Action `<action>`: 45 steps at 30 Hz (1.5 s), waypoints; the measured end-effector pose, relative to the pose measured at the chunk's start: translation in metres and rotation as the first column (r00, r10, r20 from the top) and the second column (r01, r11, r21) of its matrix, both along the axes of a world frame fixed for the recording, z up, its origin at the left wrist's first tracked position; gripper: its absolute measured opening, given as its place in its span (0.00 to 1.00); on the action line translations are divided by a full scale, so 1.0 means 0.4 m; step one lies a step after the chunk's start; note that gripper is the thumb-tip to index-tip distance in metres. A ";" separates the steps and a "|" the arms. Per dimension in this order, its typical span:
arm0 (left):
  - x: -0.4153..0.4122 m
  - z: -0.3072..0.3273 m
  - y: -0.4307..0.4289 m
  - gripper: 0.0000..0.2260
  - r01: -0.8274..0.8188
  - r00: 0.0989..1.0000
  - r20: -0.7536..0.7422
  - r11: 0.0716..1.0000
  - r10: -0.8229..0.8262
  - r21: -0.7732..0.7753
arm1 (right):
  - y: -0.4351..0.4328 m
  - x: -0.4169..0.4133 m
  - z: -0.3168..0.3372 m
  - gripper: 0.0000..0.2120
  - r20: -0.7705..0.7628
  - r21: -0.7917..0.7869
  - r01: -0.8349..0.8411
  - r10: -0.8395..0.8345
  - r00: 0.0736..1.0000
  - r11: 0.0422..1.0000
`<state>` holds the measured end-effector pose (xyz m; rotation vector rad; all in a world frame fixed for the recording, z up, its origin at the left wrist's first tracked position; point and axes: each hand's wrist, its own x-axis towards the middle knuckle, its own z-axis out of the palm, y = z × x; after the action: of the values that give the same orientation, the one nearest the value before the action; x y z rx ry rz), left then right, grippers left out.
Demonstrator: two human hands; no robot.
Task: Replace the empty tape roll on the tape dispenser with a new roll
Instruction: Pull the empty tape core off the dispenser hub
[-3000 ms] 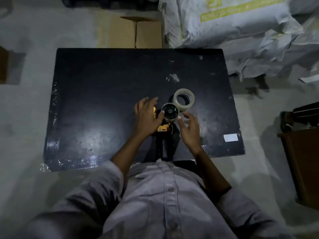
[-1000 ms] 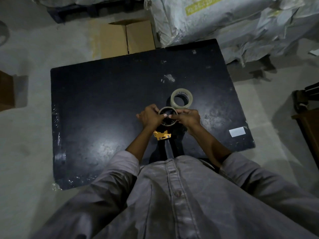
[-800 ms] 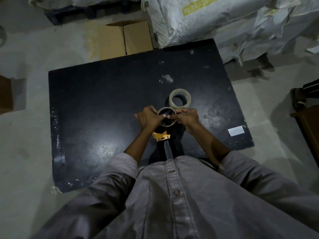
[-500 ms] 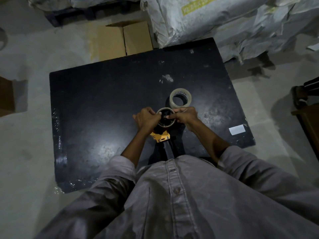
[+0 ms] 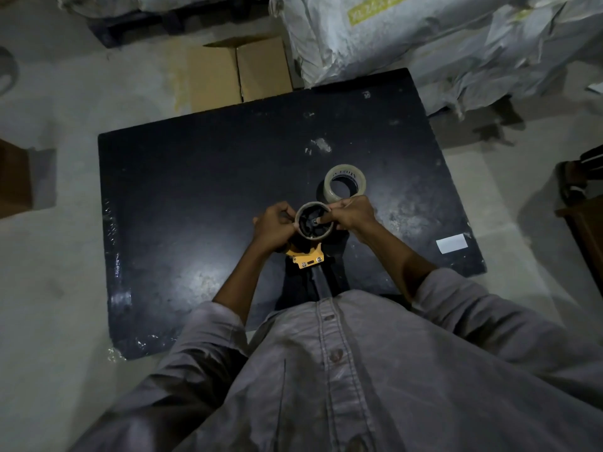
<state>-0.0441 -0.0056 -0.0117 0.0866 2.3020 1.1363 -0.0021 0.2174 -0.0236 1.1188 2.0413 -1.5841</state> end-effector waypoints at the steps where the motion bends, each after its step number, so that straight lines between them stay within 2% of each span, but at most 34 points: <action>1: 0.001 0.001 -0.004 0.09 0.009 1.000 -0.002 1.000 -0.009 0.010 | -0.002 0.000 0.003 0.18 -0.001 0.006 0.003 -0.003 1.000 1.000; 5: 0.010 0.001 -0.022 0.05 0.017 1.000 -0.017 0.999 -0.016 0.033 | -0.013 -0.002 0.012 0.16 -0.008 0.019 -0.010 0.010 1.000 1.000; 13: 0.017 0.042 -0.051 0.07 0.026 1.000 0.014 0.997 -0.027 0.073 | -0.019 -0.022 0.052 0.13 -0.002 0.065 -0.089 0.090 0.996 0.994; 25: 0.007 0.036 -0.045 0.11 0.062 0.992 0.102 0.996 -0.068 0.063 | -0.044 -0.045 0.046 0.13 0.040 0.306 -0.260 0.261 0.965 0.916; 28: 0.018 0.052 -0.022 0.14 0.029 0.984 0.170 0.992 -0.051 0.127 | -0.023 -0.024 0.014 0.18 0.033 0.244 -0.220 0.219 0.975 0.944; 31: 0.030 0.034 -0.015 0.22 0.071 0.980 0.178 0.990 -0.092 0.118 | -0.008 0.011 0.009 0.24 -0.002 0.031 -0.081 0.081 0.997 0.996; 33: 0.018 -0.051 -0.021 0.27 0.129 0.979 0.144 0.987 -0.142 0.099 | -0.015 0.027 0.017 0.25 -0.011 -0.052 -0.013 0.013 1.000 0.999; 35: 0.006 -0.130 -0.028 0.34 0.205 0.972 0.102 0.976 -0.212 0.075 | -0.027 0.036 0.019 0.23 -0.023 -0.060 0.027 -0.028 0.999 0.998; 37: 0.020 -0.094 -0.017 0.37 0.234 0.971 0.046 0.972 -0.235 0.025 | -0.038 0.037 0.016 0.22 -0.025 -0.062 0.052 -0.054 0.998 0.997; 40: 0.045 -0.029 -0.002 0.36 0.223 0.975 -0.003 0.975 -0.223 -0.020 | -0.043 0.035 0.002 0.23 -0.001 -0.108 0.063 -0.063 0.998 0.992; 43: 0.048 -0.032 -0.008 0.35 0.194 0.981 -0.010 0.981 -0.194 0.012 | -0.043 0.035 -0.002 0.17 0.009 -0.116 0.048 -0.047 0.999 0.992; 45: 0.047 -0.048 -0.015 0.36 0.177 0.984 -0.008 0.984 -0.177 0.025 | -0.037 0.033 -0.006 0.18 0.018 -0.098 0.053 -0.051 0.999 0.994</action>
<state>-0.0253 -0.0114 -0.0308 0.2989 2.2346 1.0753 0.0111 0.2027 -0.0261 1.1534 1.9166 -1.6762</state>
